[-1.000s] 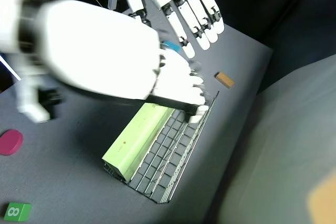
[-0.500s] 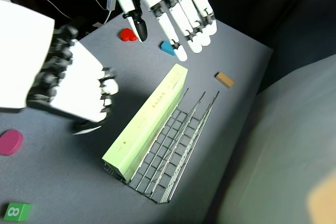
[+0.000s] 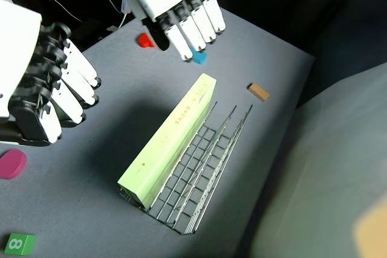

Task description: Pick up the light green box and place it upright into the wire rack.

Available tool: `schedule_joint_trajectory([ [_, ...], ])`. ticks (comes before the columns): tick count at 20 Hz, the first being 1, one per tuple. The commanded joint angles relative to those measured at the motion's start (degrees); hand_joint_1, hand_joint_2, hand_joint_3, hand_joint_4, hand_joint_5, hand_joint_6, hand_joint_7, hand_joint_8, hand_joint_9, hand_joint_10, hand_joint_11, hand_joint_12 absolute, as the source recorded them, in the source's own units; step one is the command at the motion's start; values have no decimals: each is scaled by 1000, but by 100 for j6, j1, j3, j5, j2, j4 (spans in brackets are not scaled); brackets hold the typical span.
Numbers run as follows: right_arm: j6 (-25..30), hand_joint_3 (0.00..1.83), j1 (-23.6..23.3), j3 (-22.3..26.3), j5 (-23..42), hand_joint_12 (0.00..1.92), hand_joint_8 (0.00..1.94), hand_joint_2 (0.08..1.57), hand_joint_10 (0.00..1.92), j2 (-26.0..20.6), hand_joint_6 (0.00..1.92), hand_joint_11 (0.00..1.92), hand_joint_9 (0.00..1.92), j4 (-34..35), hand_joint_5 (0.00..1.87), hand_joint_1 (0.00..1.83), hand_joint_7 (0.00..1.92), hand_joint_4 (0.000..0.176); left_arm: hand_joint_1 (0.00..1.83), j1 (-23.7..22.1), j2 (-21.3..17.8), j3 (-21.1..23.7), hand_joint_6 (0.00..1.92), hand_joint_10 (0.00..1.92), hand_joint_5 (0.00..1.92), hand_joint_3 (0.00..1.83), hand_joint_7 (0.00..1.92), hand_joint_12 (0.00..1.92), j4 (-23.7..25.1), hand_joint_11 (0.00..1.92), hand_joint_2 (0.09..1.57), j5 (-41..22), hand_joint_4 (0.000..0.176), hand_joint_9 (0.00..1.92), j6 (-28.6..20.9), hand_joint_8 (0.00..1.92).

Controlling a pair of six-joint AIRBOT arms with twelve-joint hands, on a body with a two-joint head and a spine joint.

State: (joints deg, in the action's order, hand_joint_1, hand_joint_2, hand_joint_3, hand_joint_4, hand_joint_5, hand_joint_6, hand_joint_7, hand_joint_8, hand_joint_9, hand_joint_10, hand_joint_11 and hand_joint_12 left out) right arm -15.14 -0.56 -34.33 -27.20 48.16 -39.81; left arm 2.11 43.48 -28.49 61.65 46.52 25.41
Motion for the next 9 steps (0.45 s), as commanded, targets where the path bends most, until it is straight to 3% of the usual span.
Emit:
schedule_joint_trajectory([
  [1, -3, 2, -65, 3, 441, 1921, 1941, 1437, 1921, -10, 1921, 1730, 1503, -171, 1163, 706, 1310, 0, 531, -33, 26, 19, 1921, 1921, 1165, 7, 1212, 1921, 444, 1248, 1348, -58, 0, 1185, 3, 1921],
  [4, -84, 3, -102, 3, 445, 1921, 1941, 1421, 1921, -30, 1921, 1764, 1536, -175, 1184, 747, 1328, 3, 580, -32, 110, 27, 1921, 1921, 1149, 6, 1235, 1921, 448, 1329, 1388, -26, 0, 1246, -32, 1921],
  [5, -83, 0, -105, 3, 444, 1921, 1941, 1421, 1921, -33, 1921, 1770, 1544, -175, 1198, 757, 1333, 124, 590, -32, 122, 27, 1921, 1921, 1146, 5, 1245, 1921, 460, 1337, 1395, -22, 0, 1259, -36, 1921],
  [6, -84, 0, -105, 3, 444, 1921, 1941, 1425, 1921, -35, 1921, 1761, 1550, -176, 1209, 752, 1334, 174, 607, -24, 122, 27, 1921, 1921, 1143, 4, 1249, 1921, 499, 1337, 1400, -15, 0, 1265, -89, 1921],
  [9, -84, 0, -114, 3, 419, 1921, 1941, 1416, 1921, -35, 1921, 1754, 1541, -193, 1207, 777, 1317, 176, 619, 10, 121, 32, 1921, 1921, 1139, 3, 1246, 1921, 579, 1334, 1404, -15, 0, 1260, -184, 1921],
])
